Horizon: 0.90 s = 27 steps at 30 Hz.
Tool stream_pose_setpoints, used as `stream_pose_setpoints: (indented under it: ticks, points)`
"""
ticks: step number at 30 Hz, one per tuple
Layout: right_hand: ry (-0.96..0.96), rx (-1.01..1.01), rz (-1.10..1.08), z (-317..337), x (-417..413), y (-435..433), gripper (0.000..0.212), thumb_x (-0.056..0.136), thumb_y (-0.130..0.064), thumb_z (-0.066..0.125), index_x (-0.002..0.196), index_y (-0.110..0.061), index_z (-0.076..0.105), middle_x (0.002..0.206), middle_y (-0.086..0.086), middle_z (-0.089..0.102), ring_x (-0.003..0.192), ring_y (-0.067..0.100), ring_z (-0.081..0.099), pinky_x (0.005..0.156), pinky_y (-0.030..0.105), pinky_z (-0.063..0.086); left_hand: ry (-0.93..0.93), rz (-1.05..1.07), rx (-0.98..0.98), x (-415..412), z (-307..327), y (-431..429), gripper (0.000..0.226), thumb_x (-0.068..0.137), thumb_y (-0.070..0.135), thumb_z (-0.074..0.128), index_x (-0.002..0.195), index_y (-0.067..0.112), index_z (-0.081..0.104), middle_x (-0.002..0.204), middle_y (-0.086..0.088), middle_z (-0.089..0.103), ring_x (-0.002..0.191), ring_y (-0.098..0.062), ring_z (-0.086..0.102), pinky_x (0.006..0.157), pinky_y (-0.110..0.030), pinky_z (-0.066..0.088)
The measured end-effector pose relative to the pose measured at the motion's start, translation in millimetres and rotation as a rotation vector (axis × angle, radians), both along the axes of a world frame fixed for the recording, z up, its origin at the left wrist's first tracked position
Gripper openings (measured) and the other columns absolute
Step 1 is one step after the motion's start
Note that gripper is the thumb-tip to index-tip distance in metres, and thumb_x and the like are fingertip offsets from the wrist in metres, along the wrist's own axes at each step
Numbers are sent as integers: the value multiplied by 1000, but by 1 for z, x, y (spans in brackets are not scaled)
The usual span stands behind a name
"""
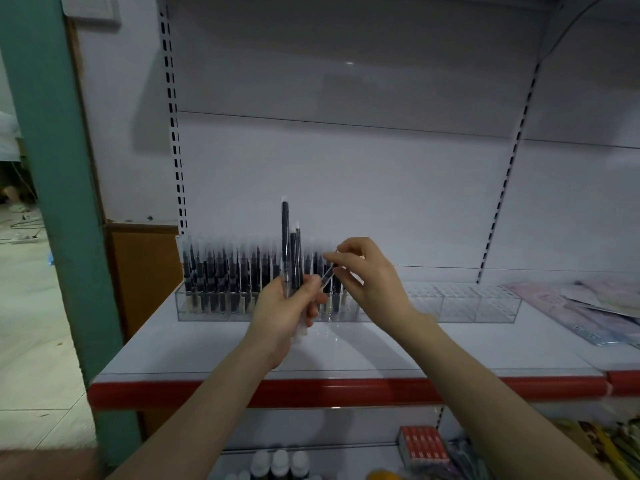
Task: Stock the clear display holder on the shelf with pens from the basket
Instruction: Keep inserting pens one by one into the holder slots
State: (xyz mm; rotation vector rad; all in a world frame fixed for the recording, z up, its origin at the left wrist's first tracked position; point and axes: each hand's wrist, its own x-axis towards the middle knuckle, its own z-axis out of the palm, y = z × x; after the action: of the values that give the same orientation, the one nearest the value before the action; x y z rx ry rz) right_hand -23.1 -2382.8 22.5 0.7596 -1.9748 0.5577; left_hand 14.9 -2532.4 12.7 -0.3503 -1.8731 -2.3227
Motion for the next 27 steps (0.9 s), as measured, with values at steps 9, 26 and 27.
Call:
stream_pose_setpoints:
  ticks: [9,26,27]
  points:
    - [-44,72,-21,-4,0,13,25,83,-25,55,90,-8,71,90,9,65,87,13,53,74,19,43,-39,-20,28,5,6,3,24,93,18,52,101,-5,56,68,-10,63,42,-7,45,42,-18,40]
    - [-524,-663,-58,14,-39,27,18,91,-9,57,107,-3,61,87,6,64,70,12,62,76,28,54,-4,-12,-147,-10,-17,-8,11,92,5,52,90,11,62,73,-2,64,65,-6,65,68,-30,51]
    - [-546,-653,-59,13,-41,25,18,90,-9,57,107,-2,61,88,8,65,73,16,63,76,28,53,3,-10,-153,-12,-18,-9,10,92,6,53,91,11,62,76,-2,65,68,-6,67,69,-29,53]
